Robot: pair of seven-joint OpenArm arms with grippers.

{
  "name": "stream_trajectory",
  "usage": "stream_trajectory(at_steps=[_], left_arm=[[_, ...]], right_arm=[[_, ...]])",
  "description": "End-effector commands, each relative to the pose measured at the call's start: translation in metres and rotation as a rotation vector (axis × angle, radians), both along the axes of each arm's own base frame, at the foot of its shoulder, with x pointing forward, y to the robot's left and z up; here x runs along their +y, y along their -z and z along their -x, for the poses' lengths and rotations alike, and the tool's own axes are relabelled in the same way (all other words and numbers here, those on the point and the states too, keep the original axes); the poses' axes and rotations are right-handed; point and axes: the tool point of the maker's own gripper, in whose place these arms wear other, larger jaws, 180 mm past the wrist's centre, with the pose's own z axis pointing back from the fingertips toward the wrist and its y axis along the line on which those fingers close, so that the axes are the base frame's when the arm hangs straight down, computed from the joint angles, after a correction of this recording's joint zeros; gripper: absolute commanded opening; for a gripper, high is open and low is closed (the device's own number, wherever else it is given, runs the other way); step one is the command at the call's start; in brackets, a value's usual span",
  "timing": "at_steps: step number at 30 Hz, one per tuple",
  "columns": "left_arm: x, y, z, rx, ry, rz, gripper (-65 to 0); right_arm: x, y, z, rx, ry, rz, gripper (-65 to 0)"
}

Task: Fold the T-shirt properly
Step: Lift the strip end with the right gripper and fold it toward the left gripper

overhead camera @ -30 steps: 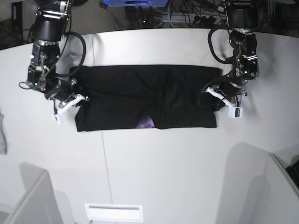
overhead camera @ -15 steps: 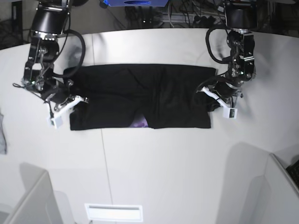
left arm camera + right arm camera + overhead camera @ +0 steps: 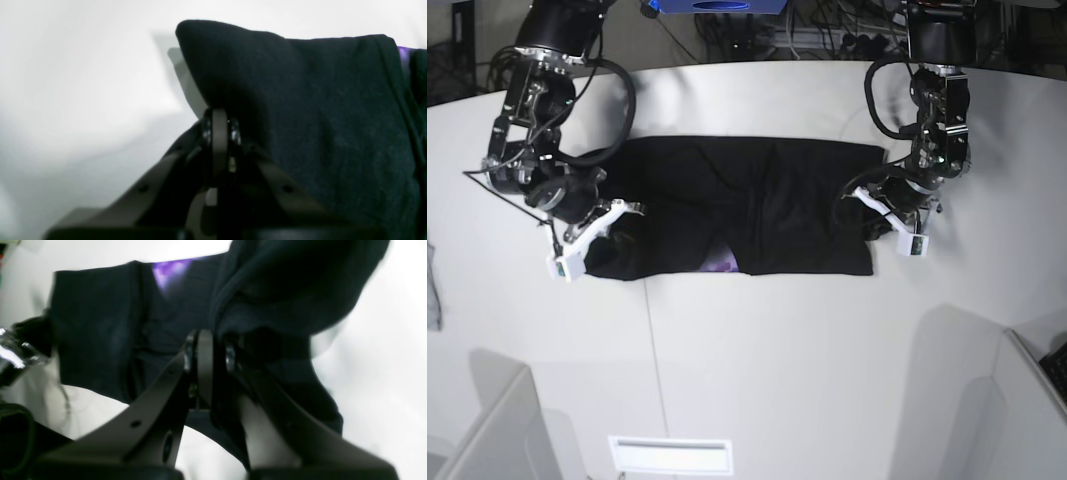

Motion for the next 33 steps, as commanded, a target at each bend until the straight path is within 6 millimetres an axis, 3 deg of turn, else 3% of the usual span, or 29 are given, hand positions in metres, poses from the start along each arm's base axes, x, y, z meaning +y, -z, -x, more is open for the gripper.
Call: stream_trajectory(at_steps=[1, 10, 18, 21, 26, 33], left_arm=[[0.007, 0.000, 0.001, 0.019, 0.013, -0.033, -65.0], [0.019, 0.013, 0.010, 0.054, 0.069, -0.219, -65.0], [0.011, 0.017, 0.012, 0.059, 0.081, -0.224, -65.0], [0.008, 0.015, 0.011, 0.052, 0.090, -0.223, -65.0], [-0.023, 0.012, 0.011, 0.034, 0.183, -0.228, -65.0], [-0.058, 0.006, -0.001, 0.004, 0.216, -0.180, -65.0]], right_arm=[[0.005, -0.019, -0.009, -0.067, -0.014, -0.013, -65.0], [0.073, -0.030, -0.007, -0.079, -0.100, -0.091, -65.0], [0.118, -0.041, -0.006, -0.102, -0.138, -0.162, -65.0], [0.123, -0.046, -0.009, -0.113, -0.144, -0.173, -65.0], [0.126, -0.053, -0.015, -0.132, -0.147, -0.179, -65.0], [0.113, -0.054, -0.022, -0.148, -0.139, -0.145, -65.0]])
